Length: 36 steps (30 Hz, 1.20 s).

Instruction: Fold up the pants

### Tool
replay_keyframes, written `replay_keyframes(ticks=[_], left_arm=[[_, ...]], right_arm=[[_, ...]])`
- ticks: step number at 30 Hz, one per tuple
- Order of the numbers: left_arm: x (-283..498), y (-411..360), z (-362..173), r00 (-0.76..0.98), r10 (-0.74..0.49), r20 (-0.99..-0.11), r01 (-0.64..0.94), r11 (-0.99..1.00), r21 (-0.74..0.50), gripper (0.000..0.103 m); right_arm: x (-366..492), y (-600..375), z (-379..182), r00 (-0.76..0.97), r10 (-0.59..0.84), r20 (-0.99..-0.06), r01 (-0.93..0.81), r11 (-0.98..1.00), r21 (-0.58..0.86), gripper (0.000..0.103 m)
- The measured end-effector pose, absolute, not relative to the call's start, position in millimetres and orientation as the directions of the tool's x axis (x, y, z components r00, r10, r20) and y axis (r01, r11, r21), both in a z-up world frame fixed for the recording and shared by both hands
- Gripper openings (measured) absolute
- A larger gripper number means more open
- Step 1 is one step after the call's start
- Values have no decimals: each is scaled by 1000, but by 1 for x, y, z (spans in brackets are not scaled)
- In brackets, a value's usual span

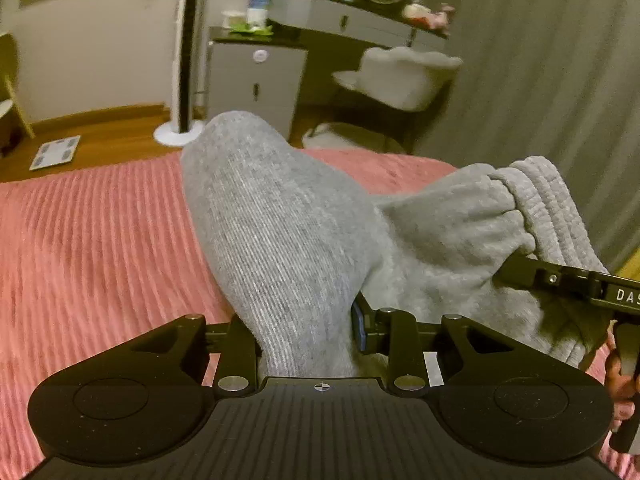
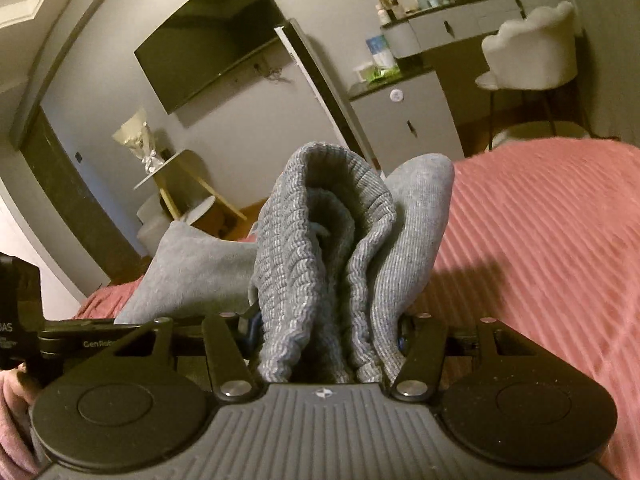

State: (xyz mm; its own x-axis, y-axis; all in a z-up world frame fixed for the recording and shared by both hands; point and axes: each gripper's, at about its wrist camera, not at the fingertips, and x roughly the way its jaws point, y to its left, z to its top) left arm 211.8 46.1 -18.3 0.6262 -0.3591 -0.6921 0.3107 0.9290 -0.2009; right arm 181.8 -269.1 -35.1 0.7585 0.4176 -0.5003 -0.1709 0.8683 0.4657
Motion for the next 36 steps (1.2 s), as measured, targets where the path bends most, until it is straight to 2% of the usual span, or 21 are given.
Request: replay_keyframes(ticks=[4,6,7,8,9,10,11,12,13,14,16,18,20,22,25,28,32,36], left_arm=[[242,28,-34,633,-315,-707,322,938,-130,33],[251,24,-48,638,-297,-710,313,943,-112,37],[254,24,-54,638,-277,-718,302,948,-97,43],[257,24,-63,635,-248,-731,290,954,-72,49],[259,24,-71,630,-203,-750,277,960,-27,53],[261,26,-77,625,-174,-761,274,962,4,62],[259,30,-79,625,-179,-760,286,958,9,66],[253,39,-79,628,-195,-753,295,955,-1,70],[248,48,-76,641,-193,-743,282,959,-6,80],[241,57,-71,664,-179,-726,260,966,0,83],[225,71,-62,704,-149,-695,221,975,15,83],[210,73,-56,709,-192,-678,215,975,-52,85],[197,64,-58,691,-238,-682,222,968,-112,93],[188,51,-66,676,-221,-703,210,972,-105,93],[176,32,-89,616,-147,-774,185,982,-39,94],[159,34,-89,638,-158,-754,210,977,-26,94],[148,52,-80,640,-159,-751,197,980,-40,97],[136,61,-76,594,-140,-792,144,987,-67,96]], right_arm=[[215,-265,-50,755,376,-537,-109,880,463,56],[228,-263,-61,752,351,-558,-80,889,451,57],[233,-262,-68,747,338,-573,-62,893,446,61],[239,-262,-76,735,317,-600,-35,900,434,69],[242,-266,-83,721,277,-635,15,910,414,72],[242,-274,-87,714,240,-657,59,915,399,75],[242,-283,-90,710,216,-671,92,915,392,83],[236,-296,-89,722,174,-670,126,918,375,87],[226,-304,-84,749,122,-651,145,929,341,91],[216,-309,-79,770,69,-634,165,939,302,96],[192,-317,-65,808,-10,-589,187,952,241,98],[179,-314,-60,819,31,-572,146,954,261,99],[172,-296,-58,814,70,-577,104,959,263,100],[169,-268,-62,804,112,-583,36,971,237,100],[167,-228,-80,766,81,-638,-22,995,100,100],[165,-206,-100,714,-27,-700,-32,997,-72,100],[149,-217,-87,718,-36,-695,65,998,16,100],[132,-213,-67,705,-92,-704,116,993,-13,100]])
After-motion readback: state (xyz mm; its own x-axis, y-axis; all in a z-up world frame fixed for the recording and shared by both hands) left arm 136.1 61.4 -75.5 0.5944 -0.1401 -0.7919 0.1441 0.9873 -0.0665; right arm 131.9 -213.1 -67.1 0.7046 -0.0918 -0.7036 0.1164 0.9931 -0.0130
